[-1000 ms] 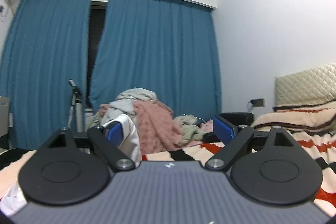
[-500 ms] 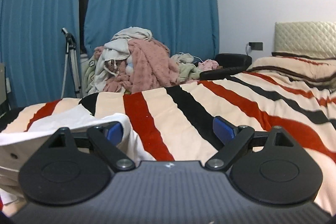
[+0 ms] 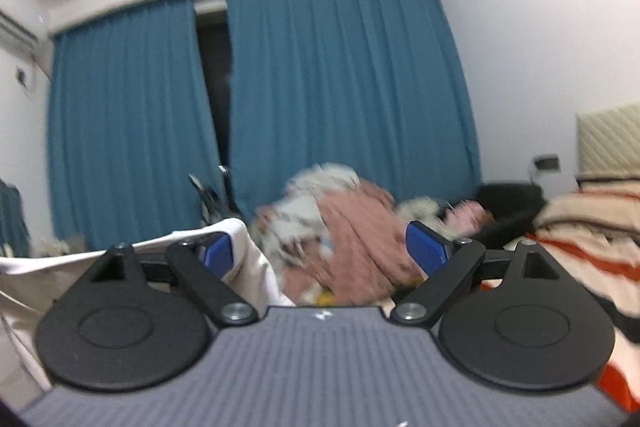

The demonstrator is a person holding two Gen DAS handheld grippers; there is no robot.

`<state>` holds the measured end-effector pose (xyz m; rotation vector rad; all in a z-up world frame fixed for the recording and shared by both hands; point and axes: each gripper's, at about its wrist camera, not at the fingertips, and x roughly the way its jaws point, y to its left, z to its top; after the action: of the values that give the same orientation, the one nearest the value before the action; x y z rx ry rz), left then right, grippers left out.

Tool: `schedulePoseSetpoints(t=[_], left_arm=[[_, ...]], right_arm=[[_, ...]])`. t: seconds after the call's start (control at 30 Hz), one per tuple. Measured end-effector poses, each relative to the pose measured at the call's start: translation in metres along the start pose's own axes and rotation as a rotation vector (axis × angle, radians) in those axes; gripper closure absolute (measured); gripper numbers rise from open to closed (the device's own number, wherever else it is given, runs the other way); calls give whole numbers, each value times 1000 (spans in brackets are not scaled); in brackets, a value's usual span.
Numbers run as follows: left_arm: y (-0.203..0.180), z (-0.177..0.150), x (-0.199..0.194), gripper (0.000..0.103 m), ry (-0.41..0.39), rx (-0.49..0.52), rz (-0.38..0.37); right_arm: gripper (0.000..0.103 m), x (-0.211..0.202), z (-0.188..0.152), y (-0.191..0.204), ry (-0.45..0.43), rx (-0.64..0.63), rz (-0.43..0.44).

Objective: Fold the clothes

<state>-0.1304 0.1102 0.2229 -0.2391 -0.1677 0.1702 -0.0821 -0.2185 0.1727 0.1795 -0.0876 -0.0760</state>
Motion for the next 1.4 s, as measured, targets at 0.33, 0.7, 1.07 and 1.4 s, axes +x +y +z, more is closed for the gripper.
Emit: schedulePoseSetpoints(t=[0.33,0.7,1.07,1.4], left_arm=[[-53,174,-9,0,-258,58,-93],[-104,74,138,0,4,111,-71],[-94,-170,386,0,357,156,-52],[-56,-428,596,1,783,235,-91]], right_arm=[[13,-35,187,26,-289,-82,26],[13,116,142,15,-98,-149,-50],[13,373,-41,19,121,-249,-109],[13,555,-299,1,469,-340,-144]])
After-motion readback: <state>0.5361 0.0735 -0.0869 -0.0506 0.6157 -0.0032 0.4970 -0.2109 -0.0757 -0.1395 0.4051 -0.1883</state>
